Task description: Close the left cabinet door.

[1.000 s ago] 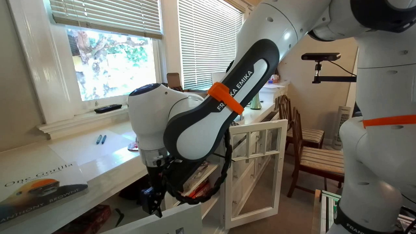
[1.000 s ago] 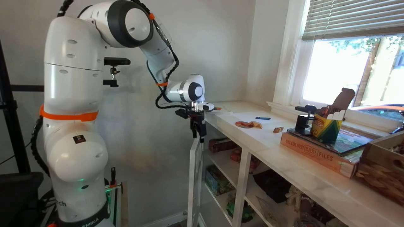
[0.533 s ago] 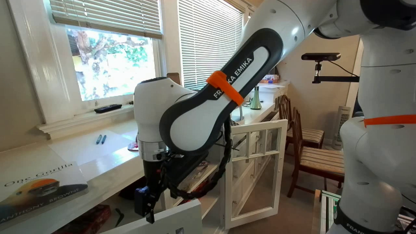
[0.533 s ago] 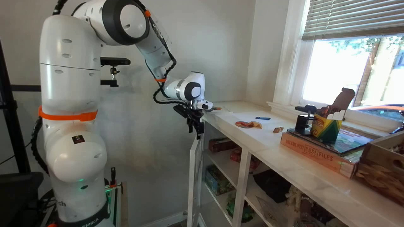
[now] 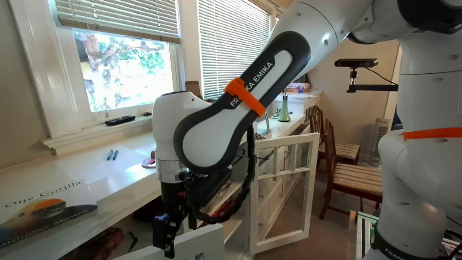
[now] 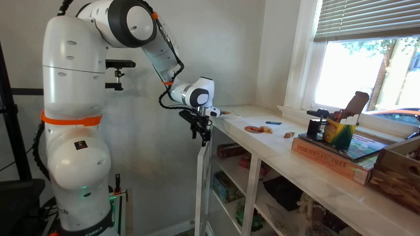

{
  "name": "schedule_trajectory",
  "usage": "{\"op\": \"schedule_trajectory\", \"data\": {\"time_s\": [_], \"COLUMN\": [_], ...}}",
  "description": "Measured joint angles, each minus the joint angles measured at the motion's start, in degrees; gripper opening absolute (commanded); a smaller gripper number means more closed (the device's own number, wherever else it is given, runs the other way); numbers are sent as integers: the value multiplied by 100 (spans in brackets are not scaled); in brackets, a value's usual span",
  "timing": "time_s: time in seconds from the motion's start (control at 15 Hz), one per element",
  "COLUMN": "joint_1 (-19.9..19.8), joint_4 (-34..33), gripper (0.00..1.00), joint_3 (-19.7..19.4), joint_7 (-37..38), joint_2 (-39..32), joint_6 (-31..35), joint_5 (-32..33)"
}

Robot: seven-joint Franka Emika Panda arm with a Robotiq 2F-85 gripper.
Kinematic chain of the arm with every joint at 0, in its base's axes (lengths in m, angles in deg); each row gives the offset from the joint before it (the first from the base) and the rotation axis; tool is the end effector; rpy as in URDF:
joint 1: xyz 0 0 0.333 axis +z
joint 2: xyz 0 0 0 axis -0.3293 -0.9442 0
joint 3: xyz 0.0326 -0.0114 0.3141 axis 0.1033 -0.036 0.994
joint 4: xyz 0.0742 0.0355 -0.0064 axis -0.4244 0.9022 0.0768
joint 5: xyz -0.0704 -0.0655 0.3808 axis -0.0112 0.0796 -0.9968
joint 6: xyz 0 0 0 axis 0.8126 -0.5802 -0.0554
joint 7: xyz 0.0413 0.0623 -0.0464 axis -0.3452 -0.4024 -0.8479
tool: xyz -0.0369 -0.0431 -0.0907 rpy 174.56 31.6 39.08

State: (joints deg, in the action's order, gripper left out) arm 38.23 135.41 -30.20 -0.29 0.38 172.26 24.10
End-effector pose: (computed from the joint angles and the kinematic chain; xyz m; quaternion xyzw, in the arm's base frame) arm 0.4452 0.2940 0.3202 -0.9902 -0.1314 0.0041 0.0461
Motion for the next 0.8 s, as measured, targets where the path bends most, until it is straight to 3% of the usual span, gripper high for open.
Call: {"op": "schedule_trajectory", "data": {"time_s": [0.8], "joint_1": [-81], "joint_4": [84], "gripper": [100], "joint_3": [46], "joint_7": [-1009], "joint_2": [-143], "joint_6": [4], "joint_5": [-60]}}
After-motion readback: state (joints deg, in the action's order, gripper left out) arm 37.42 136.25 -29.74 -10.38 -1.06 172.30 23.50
